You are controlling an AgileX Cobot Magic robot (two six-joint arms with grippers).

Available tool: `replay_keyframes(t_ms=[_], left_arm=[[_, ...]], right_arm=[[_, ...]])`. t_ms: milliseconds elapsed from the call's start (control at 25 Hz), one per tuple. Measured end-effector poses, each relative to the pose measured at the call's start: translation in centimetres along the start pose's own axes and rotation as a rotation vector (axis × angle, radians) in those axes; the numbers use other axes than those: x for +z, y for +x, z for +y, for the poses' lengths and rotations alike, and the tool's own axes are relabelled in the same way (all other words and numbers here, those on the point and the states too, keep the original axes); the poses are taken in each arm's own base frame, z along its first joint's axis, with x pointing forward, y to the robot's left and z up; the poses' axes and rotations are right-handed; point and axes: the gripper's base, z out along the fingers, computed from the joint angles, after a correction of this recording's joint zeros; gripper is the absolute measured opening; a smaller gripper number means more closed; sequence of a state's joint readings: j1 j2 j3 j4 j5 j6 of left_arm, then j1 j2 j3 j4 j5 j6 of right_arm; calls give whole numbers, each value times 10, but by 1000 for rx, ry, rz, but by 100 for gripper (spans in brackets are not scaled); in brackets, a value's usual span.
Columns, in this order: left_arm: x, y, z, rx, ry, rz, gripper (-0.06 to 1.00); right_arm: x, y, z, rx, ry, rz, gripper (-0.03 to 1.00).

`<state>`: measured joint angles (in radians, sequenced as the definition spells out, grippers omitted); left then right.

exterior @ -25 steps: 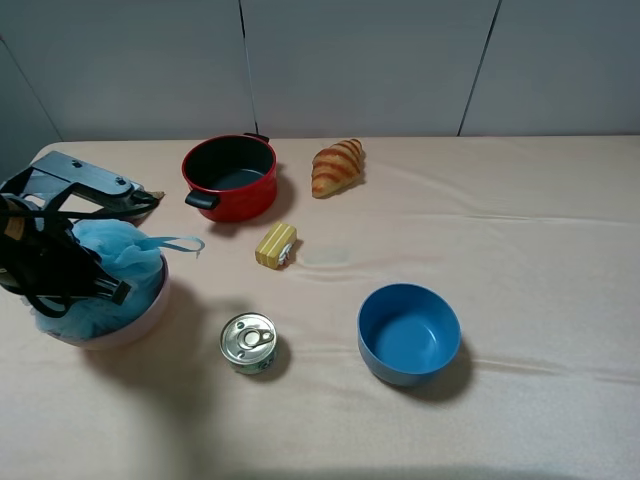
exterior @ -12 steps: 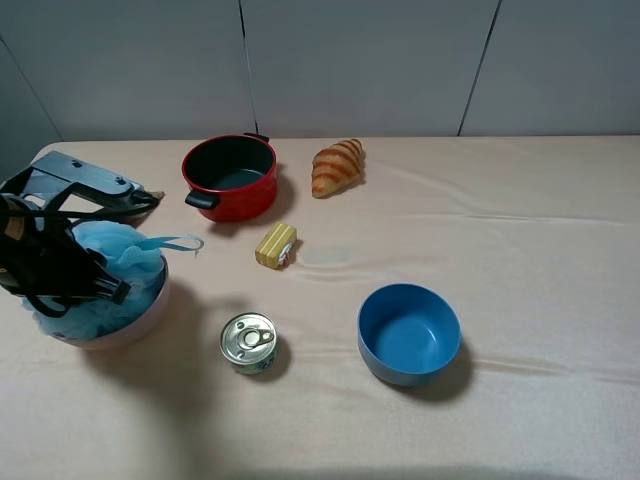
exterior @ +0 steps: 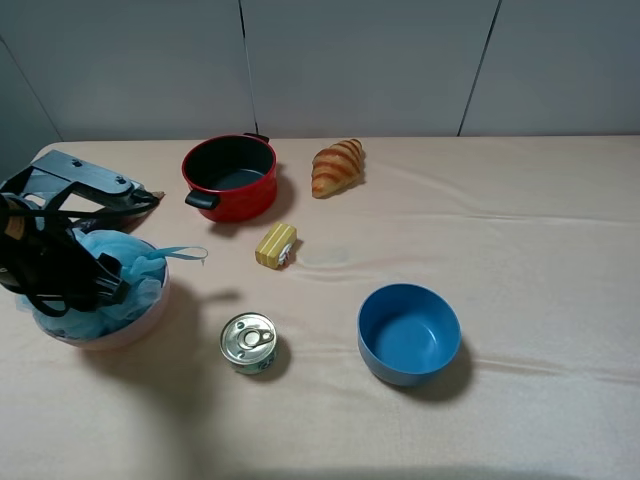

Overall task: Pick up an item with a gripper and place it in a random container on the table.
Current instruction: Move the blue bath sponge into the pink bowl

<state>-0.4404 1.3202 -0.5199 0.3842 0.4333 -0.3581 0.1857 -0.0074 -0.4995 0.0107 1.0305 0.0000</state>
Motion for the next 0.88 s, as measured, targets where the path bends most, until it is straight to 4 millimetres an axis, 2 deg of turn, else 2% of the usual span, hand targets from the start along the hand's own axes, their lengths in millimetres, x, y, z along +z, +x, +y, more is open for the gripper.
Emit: replay_keyframes(t_ms=[200,440,880], left_arm=[[0,0,0,0,1,-2,86],[0,-1,-1,-13,14,-13,96],[0,-2,-2,-17,21,-26,99]], right_arm=[[0,0,0,0,0,0,69],[0,0,0,0,0,0,69],[0,0,0,0,0,0,69]])
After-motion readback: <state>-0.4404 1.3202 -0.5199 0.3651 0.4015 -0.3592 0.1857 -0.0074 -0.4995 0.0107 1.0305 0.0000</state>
